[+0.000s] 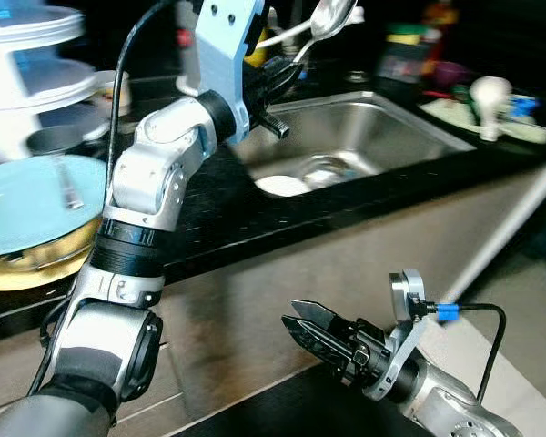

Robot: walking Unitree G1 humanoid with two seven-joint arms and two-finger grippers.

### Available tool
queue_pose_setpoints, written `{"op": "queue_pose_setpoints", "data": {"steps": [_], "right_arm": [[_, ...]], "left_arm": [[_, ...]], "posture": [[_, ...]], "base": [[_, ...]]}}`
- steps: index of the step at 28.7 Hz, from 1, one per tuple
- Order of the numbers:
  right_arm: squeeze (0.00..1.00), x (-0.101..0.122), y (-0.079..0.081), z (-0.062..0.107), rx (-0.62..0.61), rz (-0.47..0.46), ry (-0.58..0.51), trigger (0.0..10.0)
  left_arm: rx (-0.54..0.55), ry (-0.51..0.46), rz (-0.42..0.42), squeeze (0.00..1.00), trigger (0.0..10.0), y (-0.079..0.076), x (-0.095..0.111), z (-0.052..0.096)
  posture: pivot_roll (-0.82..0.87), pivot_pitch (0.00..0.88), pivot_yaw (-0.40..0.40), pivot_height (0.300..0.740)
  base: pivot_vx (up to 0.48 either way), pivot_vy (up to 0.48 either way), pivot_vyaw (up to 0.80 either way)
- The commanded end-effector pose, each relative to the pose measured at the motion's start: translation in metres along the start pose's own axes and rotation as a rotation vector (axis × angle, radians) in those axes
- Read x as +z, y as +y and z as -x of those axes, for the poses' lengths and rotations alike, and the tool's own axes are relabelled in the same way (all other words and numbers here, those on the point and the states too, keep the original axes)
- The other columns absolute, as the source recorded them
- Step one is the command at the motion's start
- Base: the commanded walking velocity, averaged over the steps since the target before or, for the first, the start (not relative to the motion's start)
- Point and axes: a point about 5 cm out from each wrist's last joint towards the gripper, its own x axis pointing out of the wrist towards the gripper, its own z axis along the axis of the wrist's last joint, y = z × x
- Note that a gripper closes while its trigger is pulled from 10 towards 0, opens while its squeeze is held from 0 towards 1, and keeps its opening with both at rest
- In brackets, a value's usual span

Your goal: Kitchen organization

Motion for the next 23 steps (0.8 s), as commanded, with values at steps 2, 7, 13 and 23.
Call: {"op": "queue_pose_setpoints", "data": {"steps": [2, 7, 13, 23], "right_arm": [[0.0, -0.001, -0.002, 0.001, -0.013, -0.009, 0.012, 10.0], [0.0, -0.001, -0.002, 0.0, -0.022, -0.009, 0.014, 10.0], [0.0, -0.001, -0.001, 0.0, -0.026, -0.006, 0.019, 10.0], [0.0, -0.001, 0.0, 0.0, -0.04, 0.019, 0.012, 10.0]], "left_arm": [[0.05, 0.02, -0.015, 0.0, 10.0, 0.014, -0.008, 0.002], [0.126, 0.055, -0.036, 0.0, 10.0, 0.029, -0.014, 0.003], [0.209, 0.108, -0.104, 0.0, 10.0, 0.042, -0.022, 0.003], [0.334, 0.281, -0.261, 0.0, 10.0, 0.059, -0.052, 0.01]], "posture": [[0.03, 0.031, -0.038, 0.74], [0.03, 0.031, -0.036, 0.74], [0.02, 0.032, -0.035, 0.74], [0.01, 0.041, -0.029, 0.74]], "base": [[0.0, 0.0, -0.8], [0.0, 0.0, -0.8], [0.0, 0.0, -0.8], [0.0, 0.0, -0.36]]}}
